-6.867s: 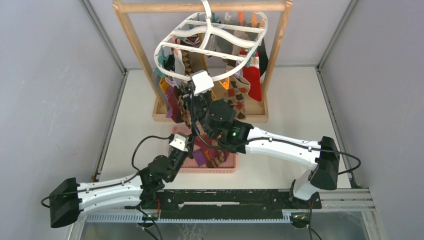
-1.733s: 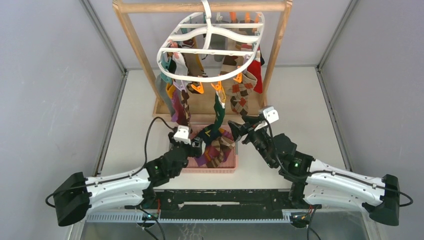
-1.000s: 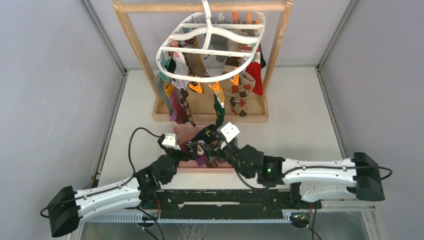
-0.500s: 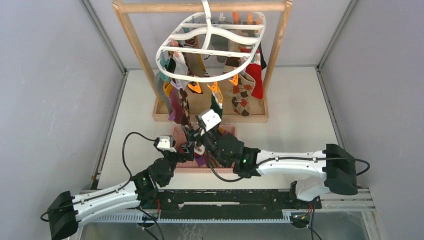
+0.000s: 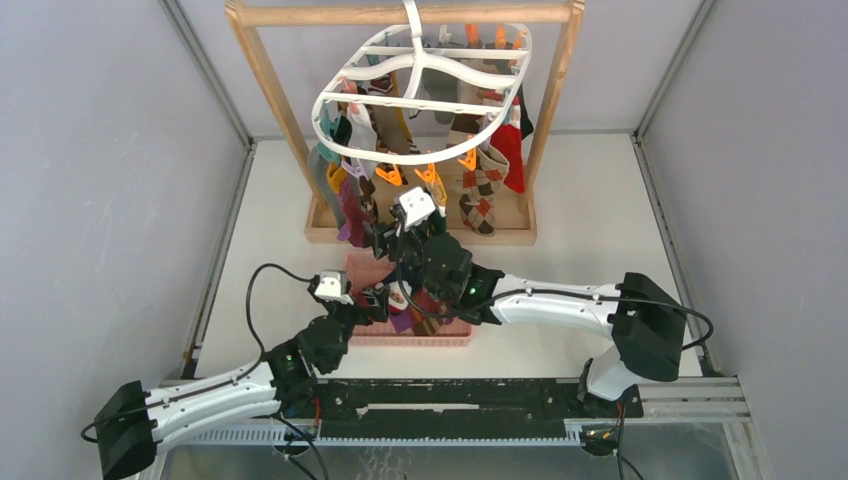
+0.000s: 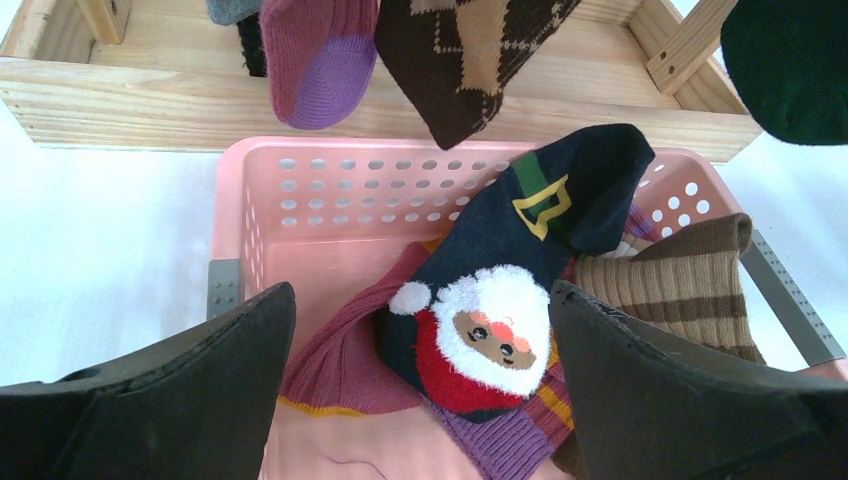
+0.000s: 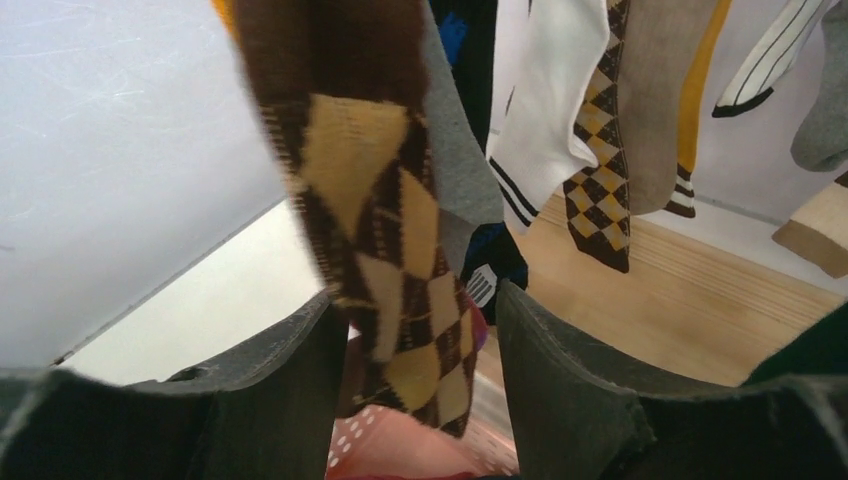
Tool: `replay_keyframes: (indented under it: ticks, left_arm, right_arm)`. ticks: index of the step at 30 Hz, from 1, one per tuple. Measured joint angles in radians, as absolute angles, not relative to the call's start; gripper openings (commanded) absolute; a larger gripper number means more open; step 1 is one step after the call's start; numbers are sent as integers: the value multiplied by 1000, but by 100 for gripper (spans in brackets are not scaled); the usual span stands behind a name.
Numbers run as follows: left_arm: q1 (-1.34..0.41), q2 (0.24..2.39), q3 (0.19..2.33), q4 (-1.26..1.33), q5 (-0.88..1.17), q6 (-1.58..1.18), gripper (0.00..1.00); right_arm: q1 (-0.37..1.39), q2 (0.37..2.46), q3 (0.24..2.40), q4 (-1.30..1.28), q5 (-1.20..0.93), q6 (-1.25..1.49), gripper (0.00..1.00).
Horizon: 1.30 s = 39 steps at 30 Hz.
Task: Remove the socks clipped to the hanger
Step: Adjust the hanger on the clothesline.
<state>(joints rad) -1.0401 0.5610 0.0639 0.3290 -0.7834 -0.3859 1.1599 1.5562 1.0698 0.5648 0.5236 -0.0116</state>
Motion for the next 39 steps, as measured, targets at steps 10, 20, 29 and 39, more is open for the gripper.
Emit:
replay_keyframes:
  ticks: [10,20,29,39]
  left_arm:
    - [-1040,593,64,336,-784,-386,100]
    - [-1040,602,64,342,-784,-385,100]
    - [-1040,602,64,358,-784,-385,100]
    - [-1040,637,64,371,-782,-385,100]
  right_arm:
    - [1119,1630,1093,588,410,4,16]
    - [1114,1623,1077,580,387,3,3]
    - [1103,1393,920,585,414,3,3]
    - [968,1191,794,579,412,37,3]
